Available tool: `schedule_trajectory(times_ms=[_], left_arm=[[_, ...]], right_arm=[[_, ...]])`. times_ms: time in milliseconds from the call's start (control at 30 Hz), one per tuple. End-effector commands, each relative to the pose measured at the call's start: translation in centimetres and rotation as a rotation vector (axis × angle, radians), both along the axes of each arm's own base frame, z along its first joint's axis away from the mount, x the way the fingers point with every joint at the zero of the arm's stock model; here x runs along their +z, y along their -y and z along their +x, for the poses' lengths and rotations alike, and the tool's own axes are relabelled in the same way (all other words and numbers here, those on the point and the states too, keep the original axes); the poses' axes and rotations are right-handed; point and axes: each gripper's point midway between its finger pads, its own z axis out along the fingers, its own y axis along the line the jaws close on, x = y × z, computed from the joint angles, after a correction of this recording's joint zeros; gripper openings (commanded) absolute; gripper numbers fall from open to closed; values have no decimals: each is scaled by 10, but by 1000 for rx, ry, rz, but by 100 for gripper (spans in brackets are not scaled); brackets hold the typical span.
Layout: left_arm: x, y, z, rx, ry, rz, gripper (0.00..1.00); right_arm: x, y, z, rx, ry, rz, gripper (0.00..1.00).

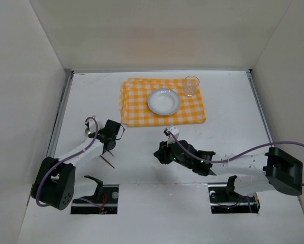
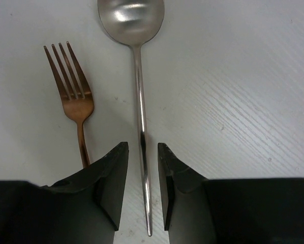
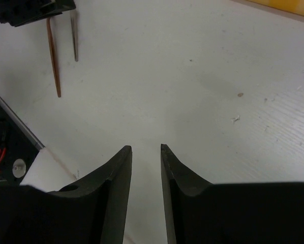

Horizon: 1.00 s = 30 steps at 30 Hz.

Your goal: Set the dinner table for one person

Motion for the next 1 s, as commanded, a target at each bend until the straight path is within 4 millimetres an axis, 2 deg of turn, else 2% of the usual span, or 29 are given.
schedule_trajectory(times_ms=[0, 267, 500, 767, 967], left_arm=[[-1, 0, 6, 27, 22, -17, 27], [-12, 0, 8, 32, 8, -22, 25], [-22, 2, 7, 36, 1, -74, 21], [-30, 1, 1, 58, -11, -131, 21], [-32, 4, 3, 48, -9, -149, 10]], right_arm=[[35, -24, 0, 27, 38, 110, 35], [36, -23, -1, 27, 40, 114, 35], [46, -13, 0, 17, 65, 137, 35], [68, 44, 35, -132, 116, 203, 36], [77, 71, 49, -210, 126, 236, 36]])
